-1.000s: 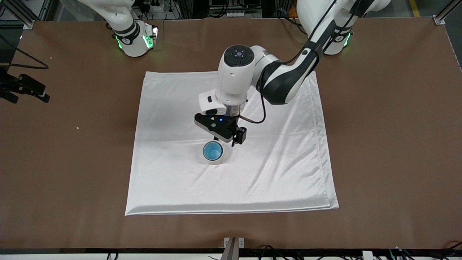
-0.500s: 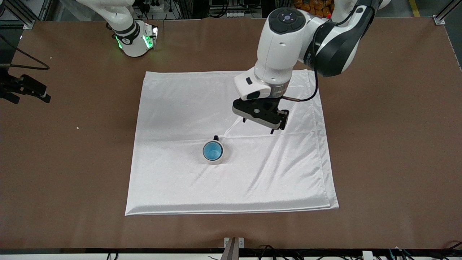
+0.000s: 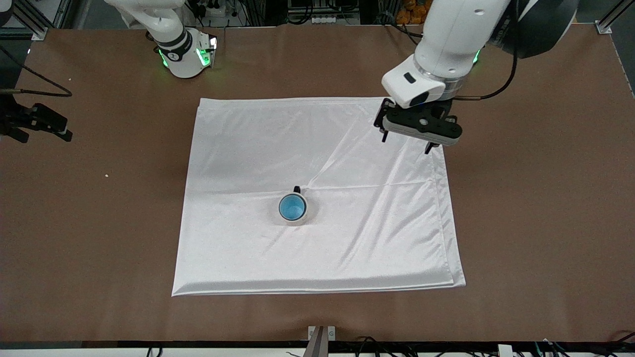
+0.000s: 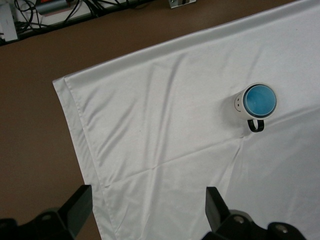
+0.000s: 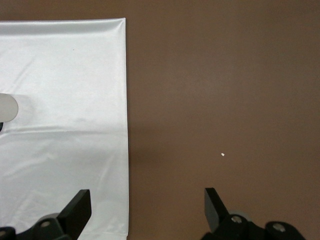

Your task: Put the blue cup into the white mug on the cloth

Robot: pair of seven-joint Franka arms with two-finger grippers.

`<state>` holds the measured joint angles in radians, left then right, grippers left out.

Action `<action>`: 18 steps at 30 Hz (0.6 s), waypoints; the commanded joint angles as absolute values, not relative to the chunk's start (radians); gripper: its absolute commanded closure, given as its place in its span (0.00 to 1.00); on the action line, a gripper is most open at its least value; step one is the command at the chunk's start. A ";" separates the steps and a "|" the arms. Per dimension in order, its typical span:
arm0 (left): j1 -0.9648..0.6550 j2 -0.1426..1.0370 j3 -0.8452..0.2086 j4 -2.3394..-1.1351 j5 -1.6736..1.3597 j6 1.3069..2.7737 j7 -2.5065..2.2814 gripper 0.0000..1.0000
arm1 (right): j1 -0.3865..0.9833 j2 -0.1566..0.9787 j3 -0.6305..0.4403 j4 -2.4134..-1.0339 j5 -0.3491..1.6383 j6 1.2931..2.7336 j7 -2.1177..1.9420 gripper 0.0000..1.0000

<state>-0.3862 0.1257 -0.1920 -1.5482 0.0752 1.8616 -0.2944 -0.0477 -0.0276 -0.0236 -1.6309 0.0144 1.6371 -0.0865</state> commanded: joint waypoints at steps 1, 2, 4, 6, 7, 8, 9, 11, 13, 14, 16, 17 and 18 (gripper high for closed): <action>-0.335 0.054 -0.195 -1.588 0.023 1.790 -0.296 0.00 | -0.035 -0.037 -0.029 -1.635 -0.008 1.646 -0.069 0.00; -0.322 0.046 -0.195 -1.588 0.018 1.776 -0.298 0.00 | -0.037 -0.037 -0.029 -1.635 -0.008 1.647 -0.069 0.00; -0.305 0.035 -0.195 -1.588 0.012 1.758 -0.298 0.00 | -0.037 -0.037 -0.029 -1.635 -0.006 1.652 -0.069 0.00; -0.285 0.025 -0.193 -1.588 0.011 1.738 -0.298 0.00 | -0.037 -0.037 -0.029 -1.635 -0.006 1.657 -0.069 0.00; -0.269 0.022 -0.195 -1.588 0.011 1.727 -0.298 0.00 | -0.037 -0.037 -0.029 -1.637 -0.005 1.657 -0.069 0.00; -0.256 0.020 -0.195 -1.586 0.009 1.721 -0.298 0.00 | -0.037 -0.037 -0.029 -1.635 -0.003 1.657 -0.069 0.00; -0.246 0.017 -0.195 -1.586 0.008 1.710 -0.298 0.00 | -0.037 -0.037 -0.029 -1.637 -0.003 1.657 -0.069 0.00; -0.226 0.014 -0.192 -1.588 0.008 1.695 -0.298 0.00 | -0.037 -0.037 -0.028 -1.637 -0.002 1.657 -0.069 0.00; -0.203 0.014 -0.190 -1.588 0.008 1.680 -0.299 0.00 | -0.037 -0.037 -0.029 -1.637 -0.002 1.655 -0.069 0.00; -0.190 0.012 -0.190 -1.586 0.008 1.674 -0.298 0.00 | -0.037 -0.037 -0.029 -1.637 -0.002 1.654 -0.069 0.00; -0.172 0.008 -0.190 -1.586 0.008 1.652 -0.299 0.00 | -0.038 -0.037 -0.028 -1.637 -0.002 1.651 -0.069 0.00; -0.169 0.000 -0.189 -1.585 0.008 1.638 -0.299 0.00 | -0.040 -0.037 -0.029 -1.637 0.000 1.649 -0.069 0.00; -0.167 -0.009 -0.186 -1.586 0.008 1.626 -0.299 0.00 | -0.041 -0.038 -0.029 -1.637 -0.002 1.648 -0.071 0.00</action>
